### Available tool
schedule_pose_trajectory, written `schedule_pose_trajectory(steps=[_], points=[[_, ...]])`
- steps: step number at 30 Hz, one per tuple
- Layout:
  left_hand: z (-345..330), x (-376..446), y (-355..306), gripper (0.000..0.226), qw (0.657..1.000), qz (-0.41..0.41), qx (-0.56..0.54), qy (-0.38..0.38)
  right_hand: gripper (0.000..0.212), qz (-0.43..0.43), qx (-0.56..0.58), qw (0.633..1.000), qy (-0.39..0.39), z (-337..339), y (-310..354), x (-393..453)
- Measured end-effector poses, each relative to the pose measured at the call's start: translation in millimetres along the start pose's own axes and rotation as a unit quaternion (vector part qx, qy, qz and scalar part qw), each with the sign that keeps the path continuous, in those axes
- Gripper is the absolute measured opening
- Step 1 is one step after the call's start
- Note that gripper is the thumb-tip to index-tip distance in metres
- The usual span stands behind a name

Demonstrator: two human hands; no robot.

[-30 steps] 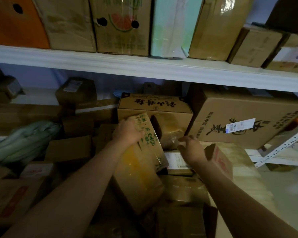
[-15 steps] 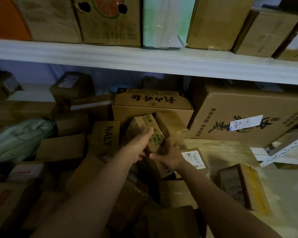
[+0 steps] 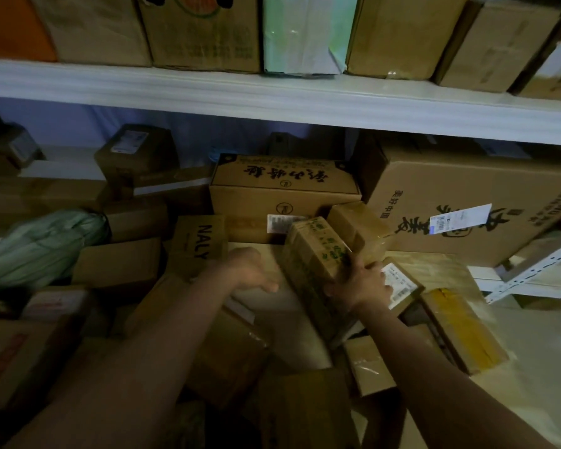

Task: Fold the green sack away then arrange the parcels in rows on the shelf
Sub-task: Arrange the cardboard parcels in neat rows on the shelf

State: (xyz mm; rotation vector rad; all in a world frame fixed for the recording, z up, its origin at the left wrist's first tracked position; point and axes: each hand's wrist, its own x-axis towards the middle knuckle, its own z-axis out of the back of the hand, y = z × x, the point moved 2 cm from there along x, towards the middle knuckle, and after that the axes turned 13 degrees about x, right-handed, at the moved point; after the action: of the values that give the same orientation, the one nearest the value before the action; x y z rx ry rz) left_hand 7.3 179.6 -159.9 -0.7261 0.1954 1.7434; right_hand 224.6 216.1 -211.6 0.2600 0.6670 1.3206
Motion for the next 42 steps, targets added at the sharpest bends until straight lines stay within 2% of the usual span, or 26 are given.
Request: schedule_pose_trajectory(steps=[3,5,6,8,10,11,13,14,17,19,21,23,26,28,31,33,36,39,42], points=[[6.5,-7.2,35.8,0.078,0.989,0.095,0.071,-0.092,0.077,0.016,-0.060,0.998,-0.021,0.9,4.4,-8.6],[7.5,-11.2,65.1,0.109,0.983,0.152,0.034,-0.093,0.060,0.085,-0.035,0.995,-0.035,-1.8,18.4,-16.4],[5.3,-11.1,81.7,0.125,0.982,0.172,-0.013,-0.077,0.053,0.121,0.005,0.992,-0.018,-3.9,29.1,-21.7],[-5.1,-10.3,112.9,0.146,0.972,0.184,-0.136,-0.046,0.044,0.148,0.100,0.979,0.102,-10.5,53.4,-35.8],[-21.0,-8.3,137.7,0.148,0.949,0.185,-0.255,-0.019,0.043,0.122,0.161,0.939,0.279,-19.8,76.7,-58.6],[-23.1,-19.8,137.3,0.144,0.937,0.192,-0.290,-0.016,0.047,0.111,0.144,0.920,0.347,-25.6,84.5,-68.9],[-20.2,-47.7,123.9,0.126,0.935,0.196,-0.294,-0.035,0.060,0.109,0.093,0.896,0.419,-37.9,89.6,-81.3],[-21.2,-53.7,119.3,0.110,0.937,0.197,-0.283,-0.054,0.069,0.107,0.090,0.890,0.434,-42.2,89.6,-85.4],[-27.0,-54.3,100.8,0.060,0.930,0.170,-0.311,-0.097,0.105,0.133,0.089,0.902,0.402,-49.3,86.9,-88.0],[-26.6,-51.7,86.2,0.029,0.920,0.136,-0.355,-0.099,0.125,0.157,0.016,0.925,0.346,-47.9,84.6,-86.0],[-21.4,-55.1,70.4,0.014,0.925,0.090,-0.360,-0.082,0.130,0.163,-0.081,0.941,0.285,-45.2,79.8,-81.4],[-18.8,-62.4,58.6,0.025,0.937,0.021,-0.346,-0.033,0.116,0.149,-0.119,0.956,0.221,-40.7,74.3,-78.8],[-20.5,-75.6,58.3,0.034,0.947,-0.053,-0.316,0.017,0.069,0.145,-0.149,0.970,0.128,-30.0,65.6,-82.2],[-21.7,-82.0,64.2,0.033,0.962,-0.066,-0.264,0.011,0.051,0.149,-0.170,0.966,0.128,-20.2,62.4,-83.4],[-23.7,-91.7,61.6,0.037,0.981,-0.074,-0.178,0.023,0.042,0.114,-0.098,0.982,0.111,-5.8,55.9,-81.9],[-31.9,-100.1,48.2,0.048,0.977,-0.104,-0.154,0.107,0.043,0.050,-0.050,0.991,0.117,2.0,46.8,-81.3],[-51.6,-113.4,16.7,0.062,0.957,-0.148,-0.130,0.212,0.065,-0.074,-0.106,0.971,0.202,9.3,25.8,-90.7],[-72.7,-122.7,-12.7,0.068,0.943,-0.167,-0.100,0.270,0.087,-0.208,-0.094,0.944,0.236,18.1,-5.0,-98.1],[-91.6,-124.8,-31.1,0.074,0.935,-0.168,-0.080,0.303,0.098,-0.277,-0.078,0.930,0.231,34.3,-31.5,-112.8]])
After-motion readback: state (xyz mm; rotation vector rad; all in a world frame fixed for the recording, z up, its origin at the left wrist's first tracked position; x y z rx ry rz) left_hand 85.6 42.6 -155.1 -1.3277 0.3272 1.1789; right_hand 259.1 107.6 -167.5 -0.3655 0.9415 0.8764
